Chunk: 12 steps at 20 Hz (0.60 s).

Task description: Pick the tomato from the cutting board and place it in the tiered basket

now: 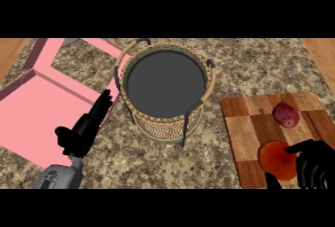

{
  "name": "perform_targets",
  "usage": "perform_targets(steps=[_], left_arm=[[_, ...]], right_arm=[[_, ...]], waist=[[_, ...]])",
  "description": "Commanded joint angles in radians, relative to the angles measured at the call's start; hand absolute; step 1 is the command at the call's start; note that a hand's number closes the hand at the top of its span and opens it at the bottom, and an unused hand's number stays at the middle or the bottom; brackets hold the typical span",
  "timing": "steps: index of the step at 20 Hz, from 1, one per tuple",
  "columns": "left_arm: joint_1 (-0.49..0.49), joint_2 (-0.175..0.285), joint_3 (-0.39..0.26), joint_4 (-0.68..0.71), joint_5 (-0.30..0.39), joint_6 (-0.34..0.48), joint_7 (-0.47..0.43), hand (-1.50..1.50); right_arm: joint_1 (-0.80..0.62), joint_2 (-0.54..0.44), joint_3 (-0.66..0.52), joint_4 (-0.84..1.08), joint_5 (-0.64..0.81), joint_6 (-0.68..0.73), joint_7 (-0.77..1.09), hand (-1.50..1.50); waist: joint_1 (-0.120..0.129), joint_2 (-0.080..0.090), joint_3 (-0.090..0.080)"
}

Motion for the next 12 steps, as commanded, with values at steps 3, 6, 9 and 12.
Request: perform_targets(steps=[3, 6, 9, 12], left_arm=[[0.004, -0.003, -0.004, -0.017, 0.001, -0.013, 0.007, 0.00], [0.007, -0.011, -0.010, -0.006, 0.000, -0.022, 0.001, 0.00], [-0.021, -0.025, -0.002, 0.066, -0.024, -0.012, -0.047, 0.00], [-0.005, -0.044, -0.032, 0.002, -0.035, 0.006, -0.003, 0.00]], right_arm=[[-0.341, 0.116, 0.065, -0.103, 0.014, 0.151, 0.285, 1.50], [-0.570, 0.158, 0.033, -0.044, -0.020, 0.277, 0.439, 1.50], [-0.795, 0.210, -0.041, 0.129, -0.056, 0.311, 0.463, 1.50], [-0.946, 0.264, -0.045, 0.304, -0.014, 0.232, 0.506, 1.50]], waist=[[0.028, 0.002, -0.002], [0.026, 0.001, -0.002], [0.018, 0.004, -0.001], [0.032, 0.003, -0.001]])
